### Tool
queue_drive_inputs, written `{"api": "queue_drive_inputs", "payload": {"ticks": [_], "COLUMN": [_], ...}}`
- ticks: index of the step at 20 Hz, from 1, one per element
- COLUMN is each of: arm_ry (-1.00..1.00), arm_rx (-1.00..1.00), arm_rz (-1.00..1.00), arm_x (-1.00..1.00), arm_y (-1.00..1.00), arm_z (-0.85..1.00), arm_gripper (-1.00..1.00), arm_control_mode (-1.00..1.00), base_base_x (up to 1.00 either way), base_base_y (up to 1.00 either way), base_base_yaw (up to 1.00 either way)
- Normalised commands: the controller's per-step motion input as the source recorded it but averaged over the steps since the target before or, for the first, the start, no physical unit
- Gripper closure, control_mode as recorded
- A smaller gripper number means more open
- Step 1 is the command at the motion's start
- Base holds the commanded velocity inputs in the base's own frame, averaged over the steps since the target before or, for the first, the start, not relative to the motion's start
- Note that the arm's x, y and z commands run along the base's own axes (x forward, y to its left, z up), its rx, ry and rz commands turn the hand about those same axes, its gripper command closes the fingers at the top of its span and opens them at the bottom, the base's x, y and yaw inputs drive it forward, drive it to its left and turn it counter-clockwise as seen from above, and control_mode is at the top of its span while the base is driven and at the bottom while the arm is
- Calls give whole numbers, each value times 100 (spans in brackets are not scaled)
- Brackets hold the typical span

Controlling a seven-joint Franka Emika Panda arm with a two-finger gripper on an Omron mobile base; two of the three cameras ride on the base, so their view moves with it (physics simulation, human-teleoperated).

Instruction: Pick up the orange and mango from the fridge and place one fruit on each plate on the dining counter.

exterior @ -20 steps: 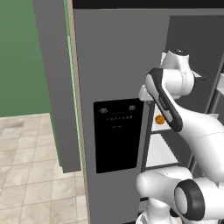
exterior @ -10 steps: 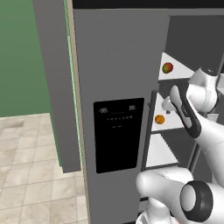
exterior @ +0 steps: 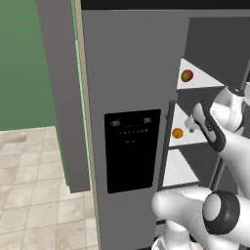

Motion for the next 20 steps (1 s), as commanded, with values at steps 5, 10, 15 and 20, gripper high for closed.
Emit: {"api": "queue_drive_inputs", "payload": {"ticks": [5,10,15,20], "arm_ry": [6,-5,-5,0], "arm_rx": [0,2,7,11], "arm_rz": [-1,-4,-5,-2], "arm_x": [20,28,31,25], "arm_y": [-1,-6,-1,-3], "arm_z": [-24,-28,-31,-11], "arm_gripper": [-100,-100,-100,-100], "arm_control_mode": [-100,-100,-100,-100], "base_base_x": [0,0,0,0], "base_base_y": [0,0,0,0], "base_base_yaw": [0,0,0,0]}}
